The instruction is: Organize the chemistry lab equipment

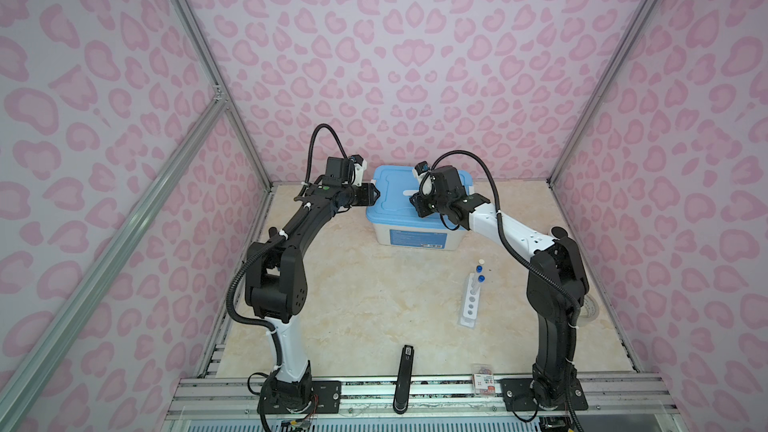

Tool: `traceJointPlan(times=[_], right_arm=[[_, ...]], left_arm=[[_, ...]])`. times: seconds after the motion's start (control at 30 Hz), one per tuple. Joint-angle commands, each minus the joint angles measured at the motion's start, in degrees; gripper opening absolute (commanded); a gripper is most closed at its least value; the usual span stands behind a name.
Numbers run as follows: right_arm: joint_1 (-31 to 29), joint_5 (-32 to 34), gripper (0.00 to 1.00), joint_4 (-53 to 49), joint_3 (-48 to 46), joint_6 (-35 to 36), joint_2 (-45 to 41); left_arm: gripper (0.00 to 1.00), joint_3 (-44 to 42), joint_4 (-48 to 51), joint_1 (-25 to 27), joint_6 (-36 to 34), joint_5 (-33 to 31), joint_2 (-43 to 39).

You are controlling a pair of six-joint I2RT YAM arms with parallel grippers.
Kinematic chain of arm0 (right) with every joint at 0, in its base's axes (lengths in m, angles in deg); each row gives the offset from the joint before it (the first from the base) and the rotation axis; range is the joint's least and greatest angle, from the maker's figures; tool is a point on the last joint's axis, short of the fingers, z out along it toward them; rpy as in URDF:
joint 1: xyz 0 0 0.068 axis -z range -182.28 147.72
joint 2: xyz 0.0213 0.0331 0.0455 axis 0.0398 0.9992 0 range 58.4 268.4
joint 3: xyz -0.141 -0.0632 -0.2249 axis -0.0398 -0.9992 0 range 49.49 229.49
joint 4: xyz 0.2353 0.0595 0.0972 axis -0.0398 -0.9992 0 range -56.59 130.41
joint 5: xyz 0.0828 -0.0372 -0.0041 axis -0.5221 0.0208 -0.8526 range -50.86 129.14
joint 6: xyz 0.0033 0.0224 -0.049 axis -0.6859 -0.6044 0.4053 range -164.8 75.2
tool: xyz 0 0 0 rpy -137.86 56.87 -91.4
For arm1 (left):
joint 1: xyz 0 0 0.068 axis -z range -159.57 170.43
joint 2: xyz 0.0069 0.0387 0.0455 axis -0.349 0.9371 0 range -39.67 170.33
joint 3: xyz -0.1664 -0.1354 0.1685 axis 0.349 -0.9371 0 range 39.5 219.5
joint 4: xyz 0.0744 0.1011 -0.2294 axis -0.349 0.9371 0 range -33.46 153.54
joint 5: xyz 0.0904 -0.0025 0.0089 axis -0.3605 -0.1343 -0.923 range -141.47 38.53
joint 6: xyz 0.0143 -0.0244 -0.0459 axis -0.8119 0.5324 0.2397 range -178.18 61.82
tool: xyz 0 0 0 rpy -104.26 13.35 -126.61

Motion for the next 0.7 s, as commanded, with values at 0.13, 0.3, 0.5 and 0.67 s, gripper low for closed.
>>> traceJointPlan(times=[0.13, 0.3, 0.5, 0.67], right_arm=[[0.3, 1.8, 0.34, -7.5, 2.5, 0.5, 0.0], [0.5, 3.3, 0.35, -8.3, 5.7, 1.8, -2.2], [0.8, 6.1, 0.37, -8.0, 4.1, 3.5, -8.2], [1.3, 9.8, 0.41, -5.5, -3.6, 4.0, -17.5]], left_arm=[[0.65, 0.8, -2.1, 0.1, -1.4, 0.9, -6.2], [0.69, -3.8, -6.2, 0.0, -2.3, -1.9, -13.2], [0.74, -15.5, -16.5, -1.1, -2.4, -9.0, -25.4], [0.78, -27.9, -24.7, -3.6, -0.8, -16.1, -34.9]])
